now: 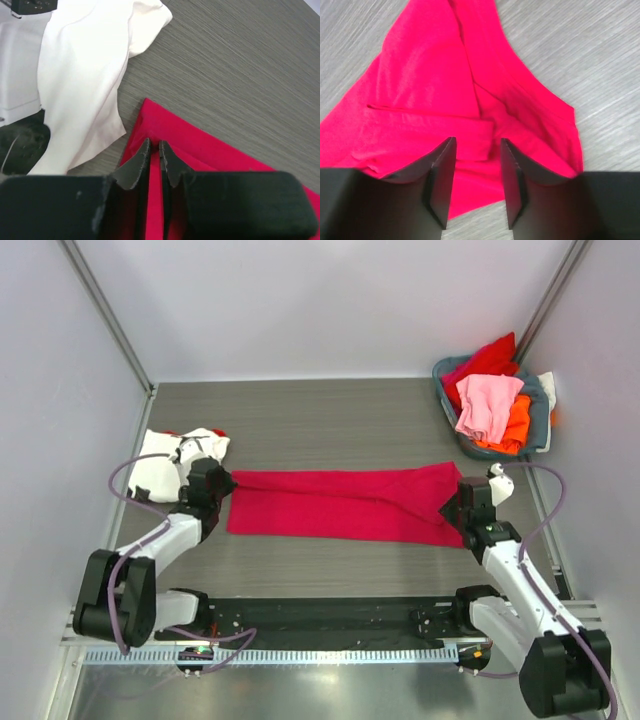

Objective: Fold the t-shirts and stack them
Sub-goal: Fold the tshirt

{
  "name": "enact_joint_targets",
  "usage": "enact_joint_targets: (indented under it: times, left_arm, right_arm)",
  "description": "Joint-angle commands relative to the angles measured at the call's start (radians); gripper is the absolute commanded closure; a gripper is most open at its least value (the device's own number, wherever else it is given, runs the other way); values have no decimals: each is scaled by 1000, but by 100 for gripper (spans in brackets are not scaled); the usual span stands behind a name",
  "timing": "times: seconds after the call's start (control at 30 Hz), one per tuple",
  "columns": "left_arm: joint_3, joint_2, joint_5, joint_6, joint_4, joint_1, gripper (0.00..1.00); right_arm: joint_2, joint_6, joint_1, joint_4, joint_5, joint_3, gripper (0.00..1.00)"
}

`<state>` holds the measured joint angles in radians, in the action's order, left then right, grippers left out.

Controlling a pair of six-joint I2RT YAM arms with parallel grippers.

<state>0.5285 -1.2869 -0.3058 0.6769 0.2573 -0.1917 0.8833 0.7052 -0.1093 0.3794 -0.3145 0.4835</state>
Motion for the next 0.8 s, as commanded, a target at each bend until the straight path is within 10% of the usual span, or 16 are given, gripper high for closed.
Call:
enact_joint_targets:
  times: [0.0, 0.37, 0.77]
  left_arm:
    - [-42, 92, 8, 12, 30, 0, 85]
    - [-42, 319, 39, 122, -216, -17, 64]
    - [341, -26, 60, 130, -423, -345, 66]
  right_arm:
    - [-89, 59, 2, -45, -23, -45, 51]
    - [-80, -45, 2, -180, 144, -46, 44]
    - [391, -187, 2, -241, 359, 237, 46]
